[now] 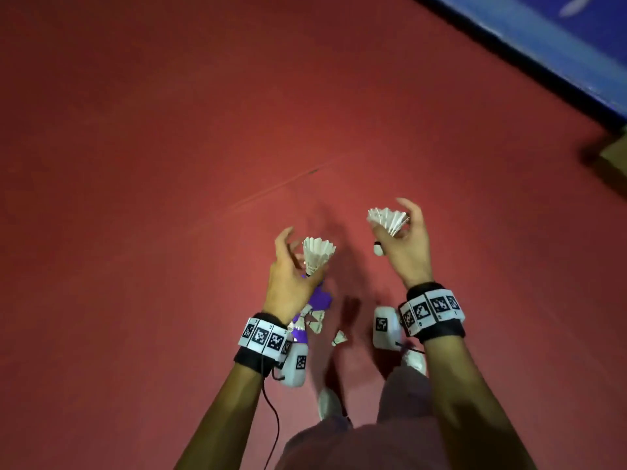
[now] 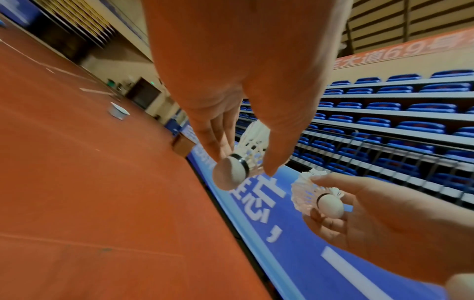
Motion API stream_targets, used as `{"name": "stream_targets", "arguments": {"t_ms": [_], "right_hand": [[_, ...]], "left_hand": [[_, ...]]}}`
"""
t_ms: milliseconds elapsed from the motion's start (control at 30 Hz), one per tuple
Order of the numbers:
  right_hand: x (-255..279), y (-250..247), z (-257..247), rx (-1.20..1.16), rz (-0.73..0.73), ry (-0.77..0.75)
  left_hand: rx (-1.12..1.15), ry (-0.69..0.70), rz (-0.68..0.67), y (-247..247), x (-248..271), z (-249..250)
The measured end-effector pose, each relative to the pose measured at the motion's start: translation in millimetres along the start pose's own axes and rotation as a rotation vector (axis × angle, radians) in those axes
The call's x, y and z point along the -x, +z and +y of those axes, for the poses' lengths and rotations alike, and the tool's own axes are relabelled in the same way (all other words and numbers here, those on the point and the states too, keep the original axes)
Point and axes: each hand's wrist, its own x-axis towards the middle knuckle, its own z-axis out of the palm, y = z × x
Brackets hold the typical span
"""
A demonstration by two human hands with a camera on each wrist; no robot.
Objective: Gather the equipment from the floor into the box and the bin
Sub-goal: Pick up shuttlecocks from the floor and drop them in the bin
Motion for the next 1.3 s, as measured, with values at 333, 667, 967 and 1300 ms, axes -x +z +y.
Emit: {"name": "stream_targets", "arguments": {"t_ms": [333,667,967,1300], "right_hand": [[-71,-249,-12,0.003,0.413,0.008],[-134,-469,-13,0.100,0.685,0.093],[-189,-582,5,0.149,0.839,0.059],[-335,-742,-1,0.228,1.074,0.109]], "left_hand": [[-0.043,0.240,-0.391,224,-75,134],[-0.047,0.393,-0.680,432,-100,276],[0.016,0.471,-0.868,577,-144,338],[0.083,0.417,-1.083,789,-258,458]]}}
